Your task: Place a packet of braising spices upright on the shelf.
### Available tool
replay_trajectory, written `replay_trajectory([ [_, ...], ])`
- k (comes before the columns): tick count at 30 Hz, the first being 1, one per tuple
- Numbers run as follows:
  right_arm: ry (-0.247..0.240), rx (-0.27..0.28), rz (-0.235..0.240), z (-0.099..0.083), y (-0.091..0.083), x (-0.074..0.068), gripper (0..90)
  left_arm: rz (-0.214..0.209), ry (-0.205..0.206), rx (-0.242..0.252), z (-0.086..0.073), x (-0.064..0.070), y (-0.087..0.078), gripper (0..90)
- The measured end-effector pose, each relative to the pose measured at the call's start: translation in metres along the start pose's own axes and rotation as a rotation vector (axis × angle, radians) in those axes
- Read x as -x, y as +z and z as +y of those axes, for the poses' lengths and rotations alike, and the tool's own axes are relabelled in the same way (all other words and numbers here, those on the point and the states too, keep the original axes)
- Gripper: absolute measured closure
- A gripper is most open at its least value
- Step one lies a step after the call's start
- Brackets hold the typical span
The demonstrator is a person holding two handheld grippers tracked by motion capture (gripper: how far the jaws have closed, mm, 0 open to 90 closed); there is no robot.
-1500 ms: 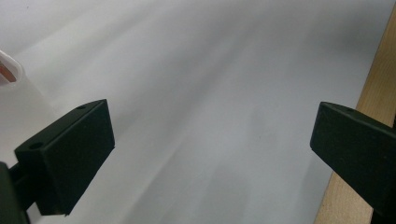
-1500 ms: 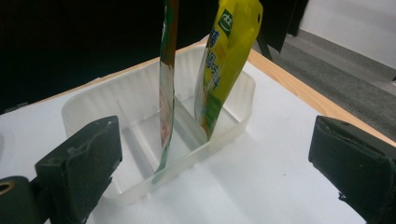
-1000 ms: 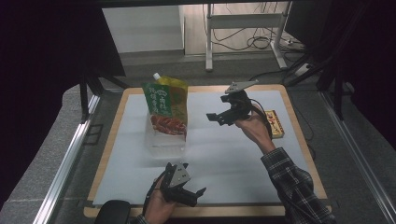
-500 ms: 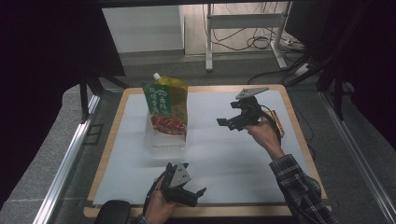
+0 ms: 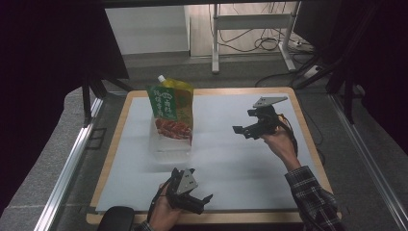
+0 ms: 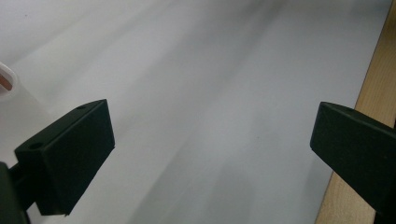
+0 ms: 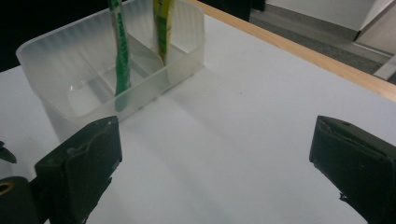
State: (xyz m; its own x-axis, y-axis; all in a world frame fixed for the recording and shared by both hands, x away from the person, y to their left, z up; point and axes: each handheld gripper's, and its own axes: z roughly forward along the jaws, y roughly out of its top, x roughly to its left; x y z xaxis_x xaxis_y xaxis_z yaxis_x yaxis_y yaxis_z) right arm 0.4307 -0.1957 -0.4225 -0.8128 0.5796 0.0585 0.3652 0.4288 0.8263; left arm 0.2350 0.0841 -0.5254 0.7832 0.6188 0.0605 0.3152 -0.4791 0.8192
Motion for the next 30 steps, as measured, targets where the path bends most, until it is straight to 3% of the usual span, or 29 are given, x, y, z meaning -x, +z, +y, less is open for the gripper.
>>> replay_trajectory([
  [19, 0.069, -0.039, -0.157, -0.039, -0.024, 0.032, 3.3, 0.011, -0.003, -0.004, 0.0, -0.001, 0.0, 0.0],
  [29, 0.175, -0.076, -0.231, -0.059, -0.035, 0.06, 3.2, 0.013, 0.001, -0.009, 0.0, 0.0, 0.001, 0.0],
  [30, 0.202, -0.086, -0.248, -0.063, -0.037, 0.067, 3.2, 0.013, 0.0, -0.009, 0.0, -0.001, 0.001, 0.0],
])
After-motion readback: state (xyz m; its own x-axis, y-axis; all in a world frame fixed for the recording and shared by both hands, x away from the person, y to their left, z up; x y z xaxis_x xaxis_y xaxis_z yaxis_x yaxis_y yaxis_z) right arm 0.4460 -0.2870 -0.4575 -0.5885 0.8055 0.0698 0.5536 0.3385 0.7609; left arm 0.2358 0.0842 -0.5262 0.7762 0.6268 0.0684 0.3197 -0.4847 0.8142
